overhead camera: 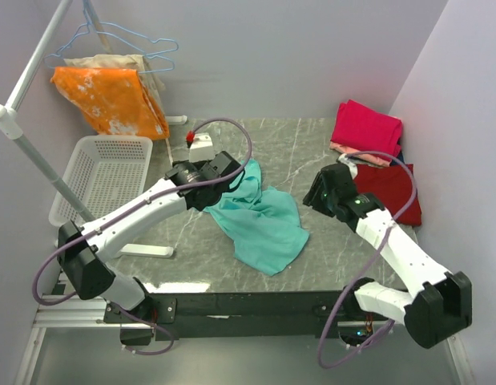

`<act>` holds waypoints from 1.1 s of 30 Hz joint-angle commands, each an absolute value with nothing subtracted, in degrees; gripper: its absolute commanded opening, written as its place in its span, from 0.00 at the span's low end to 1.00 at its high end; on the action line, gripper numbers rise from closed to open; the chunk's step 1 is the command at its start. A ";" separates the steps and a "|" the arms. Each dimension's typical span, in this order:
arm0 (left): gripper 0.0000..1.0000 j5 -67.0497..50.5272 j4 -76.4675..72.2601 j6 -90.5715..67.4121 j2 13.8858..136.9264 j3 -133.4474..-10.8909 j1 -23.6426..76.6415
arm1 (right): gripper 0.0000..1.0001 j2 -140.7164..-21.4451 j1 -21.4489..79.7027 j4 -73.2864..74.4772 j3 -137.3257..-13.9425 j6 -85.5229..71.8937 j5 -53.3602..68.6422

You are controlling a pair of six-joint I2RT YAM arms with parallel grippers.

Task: Fold and stack the t-shirts
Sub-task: Move the tshirt to the center of the board, then flatten the tshirt out

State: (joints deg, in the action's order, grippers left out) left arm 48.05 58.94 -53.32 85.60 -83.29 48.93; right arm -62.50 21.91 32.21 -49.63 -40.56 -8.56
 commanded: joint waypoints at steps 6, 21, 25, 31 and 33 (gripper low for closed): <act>0.86 37.72 51.24 -47.02 89.12 -79.90 45.80 | 0.56 -67.76 30.13 28.39 -45.28 -38.41 -2.74; 0.84 15.39 37.53 -40.96 92.53 -68.29 32.08 | 0.57 -68.90 52.29 27.16 -37.00 -43.24 -3.43; 0.85 15.12 37.09 -40.43 95.88 -69.08 31.82 | 0.61 -72.06 55.89 26.98 -37.97 -43.94 -4.30; 0.86 15.03 36.30 -40.26 97.73 -69.08 30.68 | 0.61 -78.04 58.62 26.46 -39.46 -44.65 -6.33; 0.86 14.77 36.04 -40.08 98.00 -69.08 30.24 | 0.61 -79.36 58.62 25.93 -39.55 -44.82 -6.50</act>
State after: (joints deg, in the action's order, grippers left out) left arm 15.88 38.30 -41.15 98.41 -67.53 31.07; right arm -77.25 58.35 27.79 -37.58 -43.55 -3.86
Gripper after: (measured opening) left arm 0.857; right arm 0.610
